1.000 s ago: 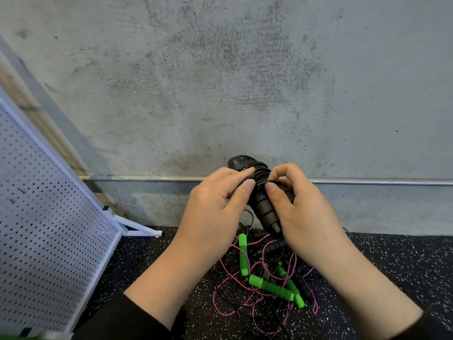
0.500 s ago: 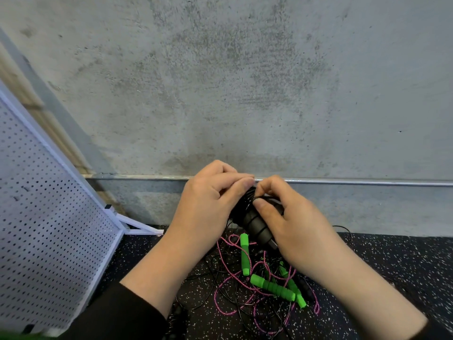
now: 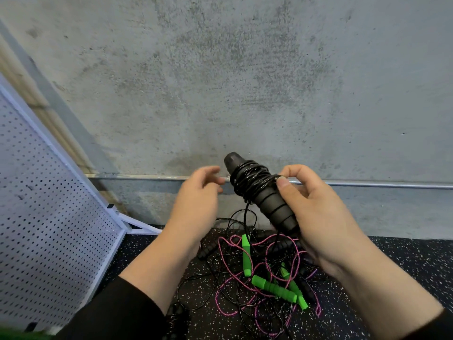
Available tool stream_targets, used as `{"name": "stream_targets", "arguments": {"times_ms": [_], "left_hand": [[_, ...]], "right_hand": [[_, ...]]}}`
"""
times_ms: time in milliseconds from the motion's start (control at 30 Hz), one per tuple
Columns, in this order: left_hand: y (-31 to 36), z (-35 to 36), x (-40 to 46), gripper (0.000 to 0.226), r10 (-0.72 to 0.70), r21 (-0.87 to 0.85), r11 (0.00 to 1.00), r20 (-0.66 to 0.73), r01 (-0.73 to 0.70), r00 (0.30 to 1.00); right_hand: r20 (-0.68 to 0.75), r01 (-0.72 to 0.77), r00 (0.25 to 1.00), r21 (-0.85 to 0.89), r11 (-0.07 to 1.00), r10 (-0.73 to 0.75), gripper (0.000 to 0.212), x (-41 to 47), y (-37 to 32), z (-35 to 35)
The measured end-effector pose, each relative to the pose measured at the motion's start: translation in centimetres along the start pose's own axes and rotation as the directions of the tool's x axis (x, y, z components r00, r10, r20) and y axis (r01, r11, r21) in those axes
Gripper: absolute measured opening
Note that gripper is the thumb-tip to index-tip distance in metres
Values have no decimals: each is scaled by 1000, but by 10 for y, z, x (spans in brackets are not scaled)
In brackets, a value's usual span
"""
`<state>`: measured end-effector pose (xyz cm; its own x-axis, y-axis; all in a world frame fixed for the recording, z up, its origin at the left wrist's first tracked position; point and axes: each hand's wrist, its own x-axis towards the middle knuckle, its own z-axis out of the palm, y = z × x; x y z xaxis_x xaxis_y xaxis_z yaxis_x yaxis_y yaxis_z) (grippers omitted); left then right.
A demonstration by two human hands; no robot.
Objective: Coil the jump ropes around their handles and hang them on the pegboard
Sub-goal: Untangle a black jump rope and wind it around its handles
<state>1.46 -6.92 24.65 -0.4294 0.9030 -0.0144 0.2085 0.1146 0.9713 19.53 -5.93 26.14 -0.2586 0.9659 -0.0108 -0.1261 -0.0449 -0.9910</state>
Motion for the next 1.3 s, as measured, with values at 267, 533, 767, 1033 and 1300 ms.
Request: {"name": "stream_targets", "arguments": {"times_ms": [267,533,767,1033,1300], "left_hand": [[-2,9,-11,21,-43,139,990,397,-13,917],[-12,16,-12,27,-7,97,994,497,-48,868],[-14,12,-7,23,-23,140,990,402,-37,916],[-13,-8,-7,34,-89,252,968,271,19,958],[-10,-21,-8,34,-193,-29,978,221,205,956]], "right_hand": [[44,-60,998,167,984,53,22,1,-5,-1],[103,-101,992,333,938,70,5,-3,-11,-2],[103,-80,994,347,935,47,7,1,-12,-9],[55,-78,997,383,920,61,5,6,-16,-20],[20,-91,996,338,937,90,10,9,-11,-20]]}}
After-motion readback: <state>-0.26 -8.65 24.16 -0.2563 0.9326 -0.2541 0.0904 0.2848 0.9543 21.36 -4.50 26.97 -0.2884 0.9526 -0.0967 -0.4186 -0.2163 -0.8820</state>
